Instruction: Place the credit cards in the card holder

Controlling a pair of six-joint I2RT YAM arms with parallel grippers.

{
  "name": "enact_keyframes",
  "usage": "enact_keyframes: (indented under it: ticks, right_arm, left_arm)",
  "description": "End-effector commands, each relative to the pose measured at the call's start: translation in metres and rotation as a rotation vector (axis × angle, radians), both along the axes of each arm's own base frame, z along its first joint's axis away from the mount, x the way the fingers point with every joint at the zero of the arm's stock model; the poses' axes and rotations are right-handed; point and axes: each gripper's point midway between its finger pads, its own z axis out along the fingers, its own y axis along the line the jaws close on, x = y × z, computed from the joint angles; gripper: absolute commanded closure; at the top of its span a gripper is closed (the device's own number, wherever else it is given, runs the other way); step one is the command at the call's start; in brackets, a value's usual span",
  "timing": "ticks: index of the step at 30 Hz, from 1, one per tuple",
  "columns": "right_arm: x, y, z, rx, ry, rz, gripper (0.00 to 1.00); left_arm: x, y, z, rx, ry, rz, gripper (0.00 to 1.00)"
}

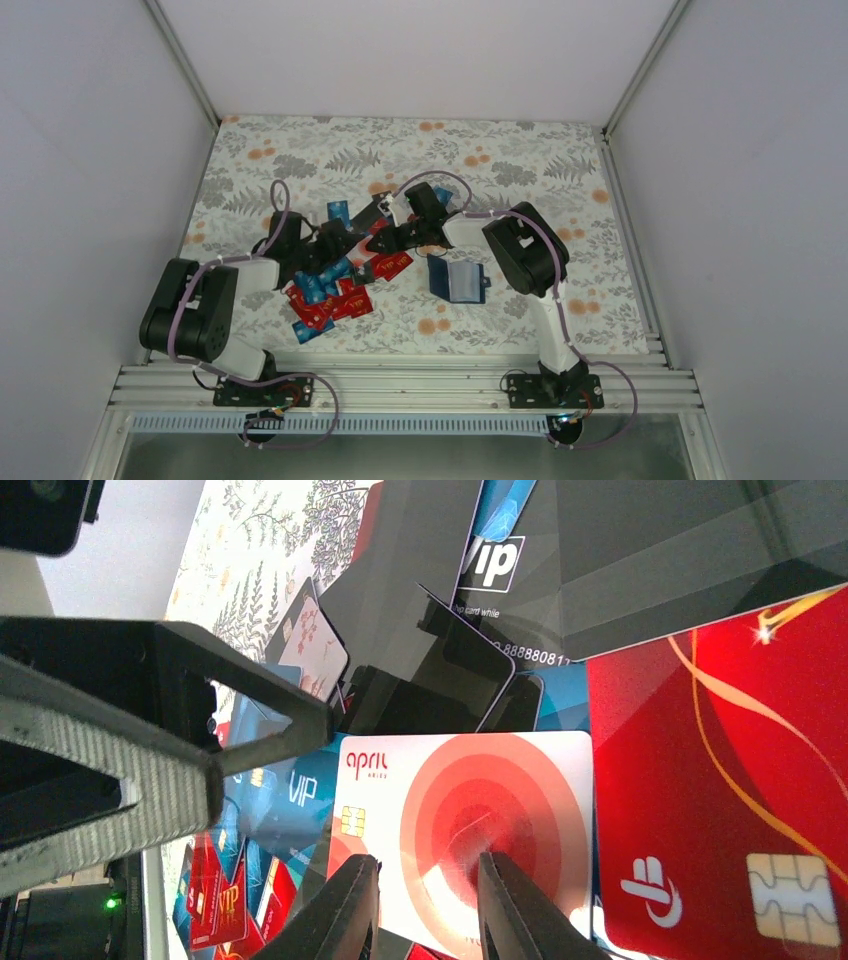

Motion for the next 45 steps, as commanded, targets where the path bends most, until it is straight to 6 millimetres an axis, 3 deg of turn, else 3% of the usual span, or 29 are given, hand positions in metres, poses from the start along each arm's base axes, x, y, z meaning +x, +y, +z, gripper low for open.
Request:
enact_keyframes:
  ticks: [1, 17, 32, 38, 45]
  right_arm:
    - [-0.048, -0.030, -0.071, -0.226, 0.196, -0.004, 0.72]
    - [-0.047, -0.030, -0.074, -0.226, 0.201, -0.006, 0.72]
    - [-0.048, -0.030, -0.078, -0.231, 0.210, -0.010, 0.72]
    - [-0.049, -0.031, -0.080, -0.231, 0.217, -0.012, 0.72]
    - [-0.054, -0.035, -0.082, -0.236, 0.219, -0.014, 0.72]
  left_arm:
    - [0.009, 0.010, -0.010, 0.084, 0.014, 0.013, 0.32]
    - [0.003, -0.010, -0.025, 0.053, 0.054, -0.101, 0.32]
    - [-0.016, -0.012, -0.030, 0.088, 0.092, -0.174, 0.32]
    - [-0.015, -0.020, -0.020, 0.033, 0.075, -0.192, 0.32]
    - [-0.011, -0.032, 0.008, -0.070, 0.023, -0.209, 0.32]
